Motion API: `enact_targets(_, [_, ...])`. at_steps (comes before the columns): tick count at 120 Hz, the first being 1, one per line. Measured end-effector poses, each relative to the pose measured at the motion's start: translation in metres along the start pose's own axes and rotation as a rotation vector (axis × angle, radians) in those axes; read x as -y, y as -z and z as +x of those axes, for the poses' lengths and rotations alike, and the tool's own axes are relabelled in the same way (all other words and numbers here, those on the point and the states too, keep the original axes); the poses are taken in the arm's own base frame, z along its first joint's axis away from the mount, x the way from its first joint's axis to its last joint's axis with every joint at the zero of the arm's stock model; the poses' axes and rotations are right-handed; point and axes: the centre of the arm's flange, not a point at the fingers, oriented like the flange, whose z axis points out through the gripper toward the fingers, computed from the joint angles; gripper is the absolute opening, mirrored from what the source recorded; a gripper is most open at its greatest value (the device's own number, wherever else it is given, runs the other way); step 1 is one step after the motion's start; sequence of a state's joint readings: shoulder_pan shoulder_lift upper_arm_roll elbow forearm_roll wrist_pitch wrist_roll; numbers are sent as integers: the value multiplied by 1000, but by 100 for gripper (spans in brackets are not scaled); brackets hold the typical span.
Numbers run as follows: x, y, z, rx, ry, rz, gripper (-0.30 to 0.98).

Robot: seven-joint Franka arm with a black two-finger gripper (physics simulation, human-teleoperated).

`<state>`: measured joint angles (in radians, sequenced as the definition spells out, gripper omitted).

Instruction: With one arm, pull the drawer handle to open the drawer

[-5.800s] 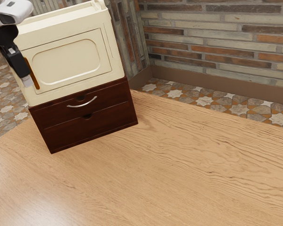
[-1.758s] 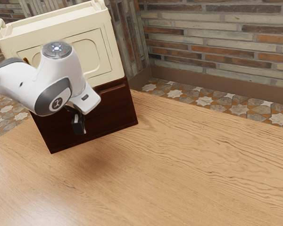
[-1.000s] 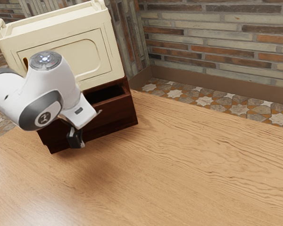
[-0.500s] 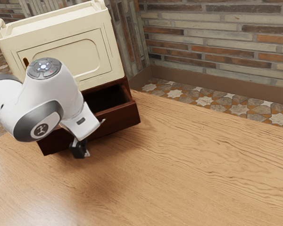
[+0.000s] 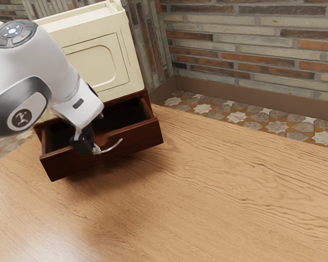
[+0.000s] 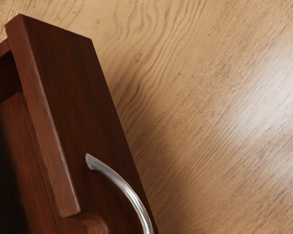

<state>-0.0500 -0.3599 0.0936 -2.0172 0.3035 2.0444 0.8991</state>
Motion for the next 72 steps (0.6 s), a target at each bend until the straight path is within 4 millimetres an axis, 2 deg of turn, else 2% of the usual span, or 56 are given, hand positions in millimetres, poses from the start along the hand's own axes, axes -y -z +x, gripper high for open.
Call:
enact_targets(12, [17, 24, 4, -26, 92, -54, 68])
enact_targets(24, [36, 48, -10, -54, 204, -105, 68])
enact_targets(29, [46, 52, -10, -53, 236, -128, 68])
enact_targets(37, [57, 47, -3, -35, 270, -169, 68])
enact_targets(46, [66, 30, 9, -2, 291, -215, 68])
enact_targets(58, [66, 16, 15, 32, 312, -259, 69])
enact_targets(72, [61, 14, 20, 49, 328, -283, 69])
